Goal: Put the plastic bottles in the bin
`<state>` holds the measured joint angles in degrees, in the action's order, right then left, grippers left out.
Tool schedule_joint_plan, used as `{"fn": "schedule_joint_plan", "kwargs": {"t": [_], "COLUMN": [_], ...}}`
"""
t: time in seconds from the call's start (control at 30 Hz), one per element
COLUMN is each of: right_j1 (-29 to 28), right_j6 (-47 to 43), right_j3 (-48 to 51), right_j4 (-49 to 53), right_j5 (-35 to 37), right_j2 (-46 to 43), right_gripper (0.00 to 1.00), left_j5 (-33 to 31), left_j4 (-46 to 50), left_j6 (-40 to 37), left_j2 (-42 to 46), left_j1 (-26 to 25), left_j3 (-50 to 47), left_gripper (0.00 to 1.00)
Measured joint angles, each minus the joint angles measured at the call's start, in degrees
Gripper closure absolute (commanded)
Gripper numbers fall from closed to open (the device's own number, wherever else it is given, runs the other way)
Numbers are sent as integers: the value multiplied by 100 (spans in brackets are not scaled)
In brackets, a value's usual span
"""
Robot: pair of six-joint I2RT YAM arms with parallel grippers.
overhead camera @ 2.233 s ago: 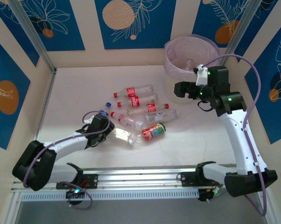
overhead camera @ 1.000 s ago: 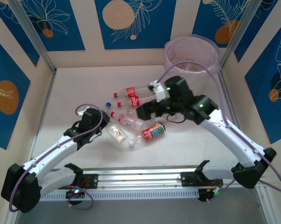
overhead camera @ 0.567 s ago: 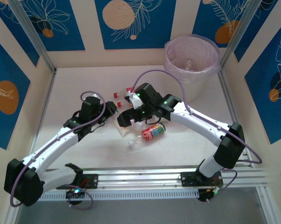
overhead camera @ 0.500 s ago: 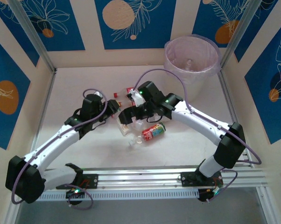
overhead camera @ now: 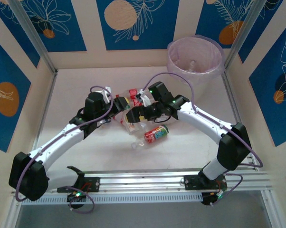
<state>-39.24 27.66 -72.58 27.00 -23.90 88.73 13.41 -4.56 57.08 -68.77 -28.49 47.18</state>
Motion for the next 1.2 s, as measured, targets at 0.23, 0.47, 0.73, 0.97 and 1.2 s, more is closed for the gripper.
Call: {"fn": "schedule_joint_plan", "kwargs": {"t": [0.23,0.47,0.73,0.97,1.2], "right_j1": [39,39,55,55,66], "right_j6": [155,258,267,264,129], "right_j3": [39,39,39,37,-68], "right_j4": [-240,-319,-302,-280,63], "right_j5": [-260,-332,-271,-164,125], "right_j2": [11,81,87,87,87], "right_gripper": [12,27,39,40,42], "left_j5": [13,13,13,9,-26], "left_j4": [-243,-385,-446,-437,-125], "left_j6": [68,151,160,125,-22], "left_j2": [-11,-33,-42,-39,278], "left_j1": [0,0,0,4,116], "left_j3": [-24,-94,-122,-192,-289], "left_gripper": [66,67,59,13,3]}}
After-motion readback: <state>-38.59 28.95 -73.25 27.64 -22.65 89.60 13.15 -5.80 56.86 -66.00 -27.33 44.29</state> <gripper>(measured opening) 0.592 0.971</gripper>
